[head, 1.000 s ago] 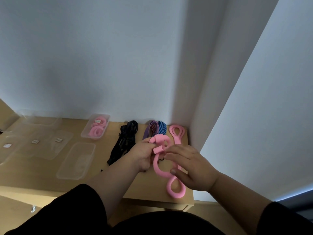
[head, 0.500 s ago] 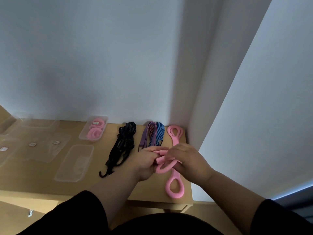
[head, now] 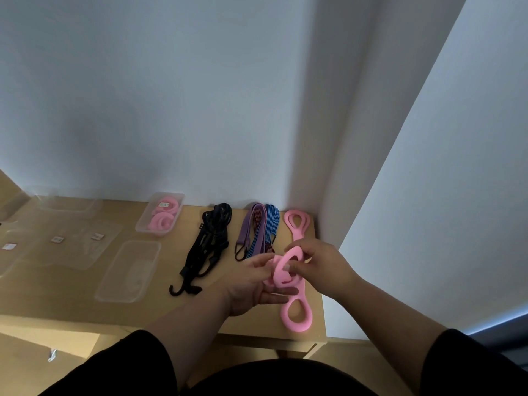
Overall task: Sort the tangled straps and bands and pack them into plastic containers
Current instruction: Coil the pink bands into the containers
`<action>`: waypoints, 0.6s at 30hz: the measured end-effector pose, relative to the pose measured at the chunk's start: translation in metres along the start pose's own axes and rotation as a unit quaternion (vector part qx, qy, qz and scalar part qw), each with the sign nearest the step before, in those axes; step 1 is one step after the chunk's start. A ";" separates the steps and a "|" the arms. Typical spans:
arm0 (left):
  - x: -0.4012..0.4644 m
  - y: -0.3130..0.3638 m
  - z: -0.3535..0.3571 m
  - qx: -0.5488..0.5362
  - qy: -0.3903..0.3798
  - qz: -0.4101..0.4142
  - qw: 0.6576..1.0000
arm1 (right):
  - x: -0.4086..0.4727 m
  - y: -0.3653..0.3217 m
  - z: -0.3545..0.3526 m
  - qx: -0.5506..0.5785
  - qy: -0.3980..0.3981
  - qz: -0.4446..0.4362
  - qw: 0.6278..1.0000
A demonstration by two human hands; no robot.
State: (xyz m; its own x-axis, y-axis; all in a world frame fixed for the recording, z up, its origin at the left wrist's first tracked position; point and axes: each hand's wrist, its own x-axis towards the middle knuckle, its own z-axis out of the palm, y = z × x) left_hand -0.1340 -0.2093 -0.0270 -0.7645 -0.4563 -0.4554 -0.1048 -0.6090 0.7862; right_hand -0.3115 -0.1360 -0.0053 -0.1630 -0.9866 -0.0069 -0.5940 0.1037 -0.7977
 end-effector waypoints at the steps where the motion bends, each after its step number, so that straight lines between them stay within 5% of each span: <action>1: -0.001 0.000 -0.001 0.018 0.008 -0.003 1.000 | 0.000 0.000 0.000 -0.001 -0.007 0.003 1.000; 13: -0.003 0.010 -0.013 0.212 -0.042 -0.002 0.976 | 0.006 0.002 0.001 -0.028 -0.109 -0.001 0.994; 18: 0.006 -0.001 -0.020 0.147 0.015 0.053 0.988 | 0.008 0.008 -0.001 0.145 0.006 0.035 0.989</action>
State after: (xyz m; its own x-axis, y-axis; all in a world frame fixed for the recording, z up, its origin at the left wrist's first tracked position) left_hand -0.1255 -0.2244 -0.0393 -0.7627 -0.5283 -0.3731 -0.2086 -0.3451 0.9151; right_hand -0.3183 -0.1431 -0.0106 -0.2053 -0.9767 -0.0628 -0.3309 0.1297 -0.9347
